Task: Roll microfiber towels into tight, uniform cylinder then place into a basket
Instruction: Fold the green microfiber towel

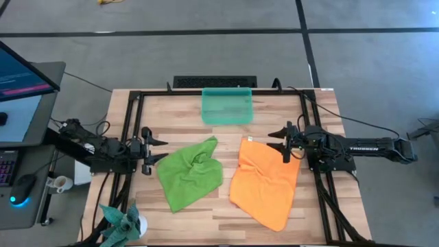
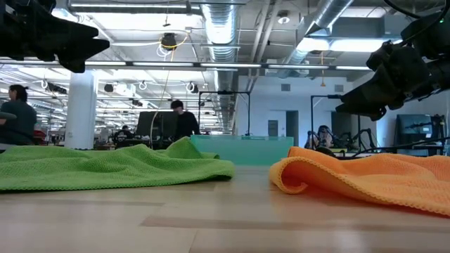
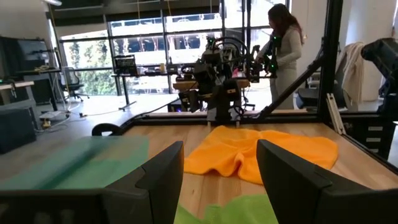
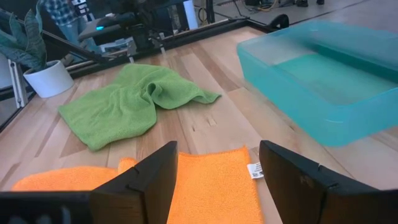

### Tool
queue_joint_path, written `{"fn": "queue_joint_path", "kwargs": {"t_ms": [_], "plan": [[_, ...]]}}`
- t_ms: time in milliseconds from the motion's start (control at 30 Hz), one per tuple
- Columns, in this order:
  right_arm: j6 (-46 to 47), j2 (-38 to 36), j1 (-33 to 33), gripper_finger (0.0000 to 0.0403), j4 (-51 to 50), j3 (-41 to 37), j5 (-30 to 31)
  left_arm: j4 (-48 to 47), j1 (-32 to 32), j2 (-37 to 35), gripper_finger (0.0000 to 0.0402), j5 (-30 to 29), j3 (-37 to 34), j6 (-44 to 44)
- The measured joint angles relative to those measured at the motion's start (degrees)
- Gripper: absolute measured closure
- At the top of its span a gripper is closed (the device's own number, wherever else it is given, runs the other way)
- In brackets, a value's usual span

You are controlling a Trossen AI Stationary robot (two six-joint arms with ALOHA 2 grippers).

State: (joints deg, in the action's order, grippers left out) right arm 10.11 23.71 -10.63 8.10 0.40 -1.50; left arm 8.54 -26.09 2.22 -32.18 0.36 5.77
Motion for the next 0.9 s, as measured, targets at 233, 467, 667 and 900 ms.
{"fn": "queue_joint_path", "kwargs": {"t_ms": [233,467,667,900], "plan": [[0.0,0.0,0.0,0.0154,0.0,0.0,0.0,0.0,0.0,0.0,0.0207,0.0,0.0,-0.4],[0.0,0.0,0.0,0.0154,0.0,0.0,0.0,3.7,0.0,0.0,0.0207,0.0,0.5,1.2],[0.0,0.0,0.0,0.0154,0.0,0.0,0.0,5.8,0.0,1.0,0.0207,0.1,6.5,6.3],[0.0,0.0,0.0,0.0154,-0.1,0.0,0.0,3.9,0.0,11.8,0.0207,-0.2,17.2,10.1]]}}
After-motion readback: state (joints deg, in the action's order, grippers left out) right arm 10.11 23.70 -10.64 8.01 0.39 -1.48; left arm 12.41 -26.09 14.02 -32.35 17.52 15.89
